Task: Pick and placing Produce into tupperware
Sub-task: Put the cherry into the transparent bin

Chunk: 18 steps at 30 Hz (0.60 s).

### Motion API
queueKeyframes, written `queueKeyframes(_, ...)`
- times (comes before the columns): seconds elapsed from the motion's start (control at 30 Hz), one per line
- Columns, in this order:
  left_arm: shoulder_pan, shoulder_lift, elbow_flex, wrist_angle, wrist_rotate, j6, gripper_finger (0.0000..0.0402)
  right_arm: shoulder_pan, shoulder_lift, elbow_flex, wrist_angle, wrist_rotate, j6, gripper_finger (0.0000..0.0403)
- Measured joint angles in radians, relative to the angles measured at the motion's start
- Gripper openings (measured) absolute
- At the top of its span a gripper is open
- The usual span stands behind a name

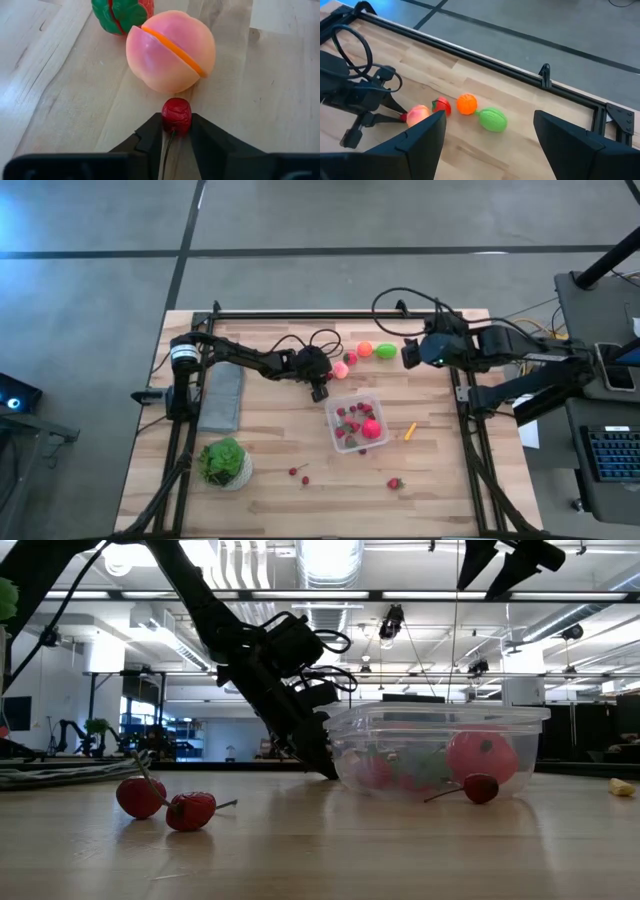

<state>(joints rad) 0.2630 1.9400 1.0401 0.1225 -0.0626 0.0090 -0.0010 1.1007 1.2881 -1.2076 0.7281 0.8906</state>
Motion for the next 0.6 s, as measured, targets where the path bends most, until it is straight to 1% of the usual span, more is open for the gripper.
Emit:
queueKeyframes(0.1, 0.0, 0.0, 0.0, -0.001, 0.0, 0.0, 0.0072, 0.0, 0.017, 0.0, 0.001, -0.017, 0.0, 0.0293)
queueKeyframes(0.2, 0.0, -0.009, 0.0, -0.023, 0.0, 0.0, 0.007, 0.0, 0.027, 0.0, 0.018, -0.086, -0.017, 0.0293)
queueKeyframes(0.27, -0.001, -0.03, 0.0, -0.069, 0.0, 0.0, 0.007, 0.0, 0.031, 0.0, 0.022, -0.131, -0.023, 0.0294)
queueKeyframes(0.37, -0.005, -0.082, 0.002, -0.128, 0.0, -0.001, 0.007, 0.0, 0.032, 0.0, 0.023, -0.152, -0.006, 0.0294)
queueKeyframes(0.5, -0.012, -0.18, -0.003, -0.177, 0.008, 0.0, 0.007, 0.0, 0.032, 0.0, 0.023, -0.152, 0.0, 0.029)
queueKeyframes(0.57, -0.013, -0.237, -0.003, -0.19, 0.065, 0.003, 0.007, 0.0, 0.032, 0.0, 0.021, -0.152, -0.001, 0.0288)
queueKeyframes(0.6, -0.014, -0.265, -0.003, -0.187, 0.112, 0.005, 0.007, 0.0, 0.032, 0.0, 0.019, -0.155, -0.001, 0.0288)
